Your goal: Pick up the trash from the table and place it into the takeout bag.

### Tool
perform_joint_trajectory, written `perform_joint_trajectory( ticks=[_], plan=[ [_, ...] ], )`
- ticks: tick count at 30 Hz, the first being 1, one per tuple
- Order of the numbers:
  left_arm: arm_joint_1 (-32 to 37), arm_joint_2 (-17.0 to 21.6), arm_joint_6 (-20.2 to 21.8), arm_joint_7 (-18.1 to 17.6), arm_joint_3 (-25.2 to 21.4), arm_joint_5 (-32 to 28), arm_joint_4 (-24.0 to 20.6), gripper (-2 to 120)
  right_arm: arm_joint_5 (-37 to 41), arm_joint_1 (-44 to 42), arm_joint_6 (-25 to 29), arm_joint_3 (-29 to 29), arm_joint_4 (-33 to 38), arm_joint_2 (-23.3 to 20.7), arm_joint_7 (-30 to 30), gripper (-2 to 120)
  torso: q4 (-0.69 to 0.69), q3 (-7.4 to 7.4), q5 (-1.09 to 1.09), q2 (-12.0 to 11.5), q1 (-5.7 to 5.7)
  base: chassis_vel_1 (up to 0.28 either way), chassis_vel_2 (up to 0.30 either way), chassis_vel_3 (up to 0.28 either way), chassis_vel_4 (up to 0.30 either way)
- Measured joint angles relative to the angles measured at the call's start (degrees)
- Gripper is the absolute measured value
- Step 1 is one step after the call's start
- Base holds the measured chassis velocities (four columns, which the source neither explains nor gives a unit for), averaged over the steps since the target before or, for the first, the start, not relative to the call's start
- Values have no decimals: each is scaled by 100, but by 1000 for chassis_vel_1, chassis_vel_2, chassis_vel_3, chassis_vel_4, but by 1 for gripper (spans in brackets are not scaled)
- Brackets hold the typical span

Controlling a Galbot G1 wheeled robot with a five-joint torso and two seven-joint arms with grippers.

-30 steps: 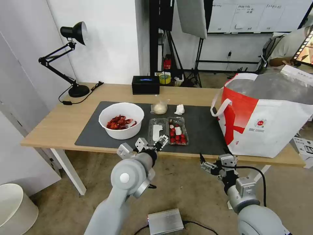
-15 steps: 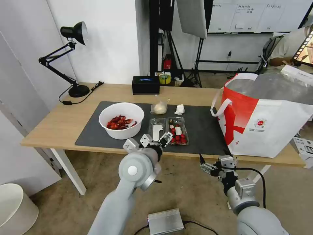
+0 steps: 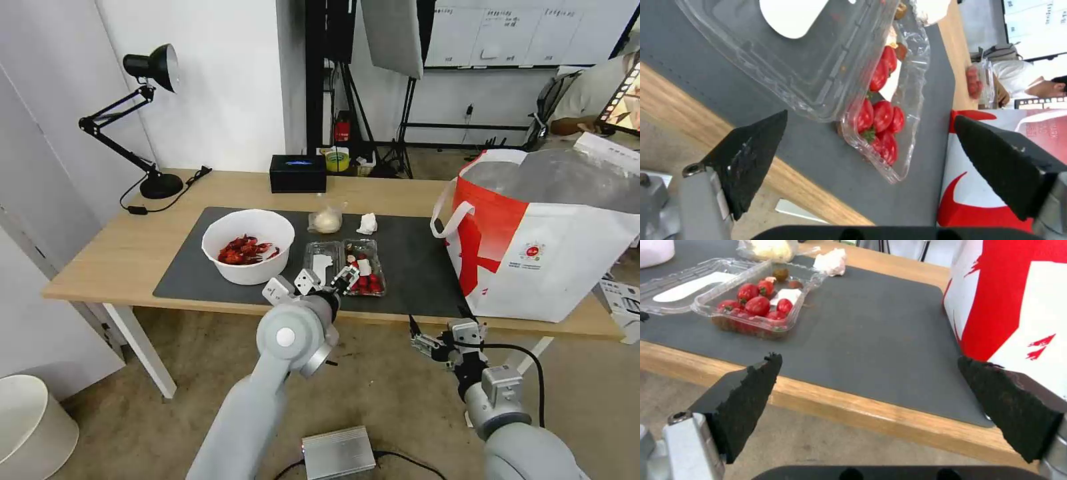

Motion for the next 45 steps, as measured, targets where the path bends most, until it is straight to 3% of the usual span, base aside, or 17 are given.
perform_joint_trajectory(
  ticks=[45],
  plan=[
    [-177,-92,-45,-28,-61,129,315,100,-96,18,54,-62,-120,196,-3,100,0,0,0,0,0,0,0,0,0]
  ],
)
